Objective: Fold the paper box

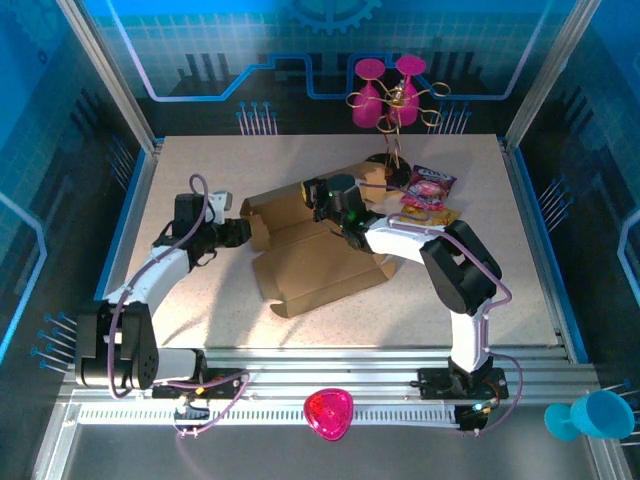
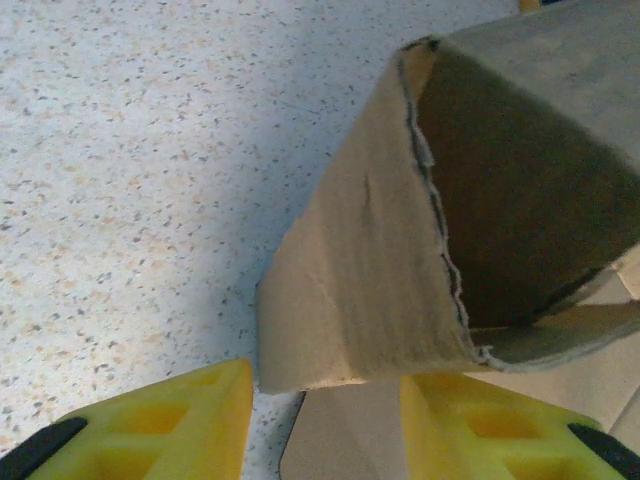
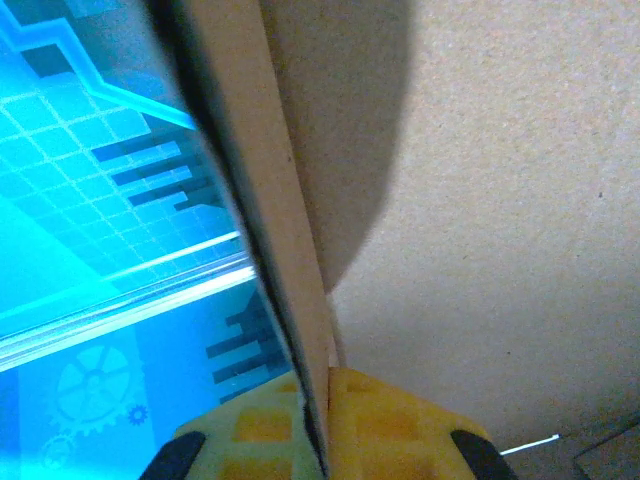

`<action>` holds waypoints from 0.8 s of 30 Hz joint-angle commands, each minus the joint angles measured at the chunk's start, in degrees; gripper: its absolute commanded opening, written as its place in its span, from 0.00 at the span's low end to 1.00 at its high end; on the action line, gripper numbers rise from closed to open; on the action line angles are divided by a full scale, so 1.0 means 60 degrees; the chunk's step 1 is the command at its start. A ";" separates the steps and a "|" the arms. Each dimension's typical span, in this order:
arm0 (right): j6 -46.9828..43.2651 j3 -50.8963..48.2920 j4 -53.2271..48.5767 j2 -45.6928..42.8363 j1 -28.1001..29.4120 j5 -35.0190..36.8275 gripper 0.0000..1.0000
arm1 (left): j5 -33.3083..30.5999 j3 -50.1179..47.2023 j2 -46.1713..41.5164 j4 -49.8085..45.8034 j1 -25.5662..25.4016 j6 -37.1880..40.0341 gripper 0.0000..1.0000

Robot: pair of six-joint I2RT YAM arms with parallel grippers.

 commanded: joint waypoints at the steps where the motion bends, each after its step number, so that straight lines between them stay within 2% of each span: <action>1: -0.0031 -0.0112 0.0026 0.0254 -0.0060 -0.0225 0.00 | 0.0040 -0.0150 0.0144 0.0562 -0.0158 0.0086 0.44; 11: -0.0521 -0.0460 0.0564 0.0299 -0.0046 -0.0357 0.00 | -0.0574 -0.0215 0.0330 0.0979 -0.0681 -0.0268 0.47; 17: -0.0809 -0.1138 0.2044 0.0436 0.0013 -0.0105 0.00 | -0.0998 -0.0176 0.0402 0.1093 -0.0872 -0.0492 0.47; 24: -0.0772 -0.1456 0.3002 0.0737 0.0054 -0.0097 0.00 | -0.1741 -0.0096 0.0518 0.1032 -0.1147 -0.0869 0.48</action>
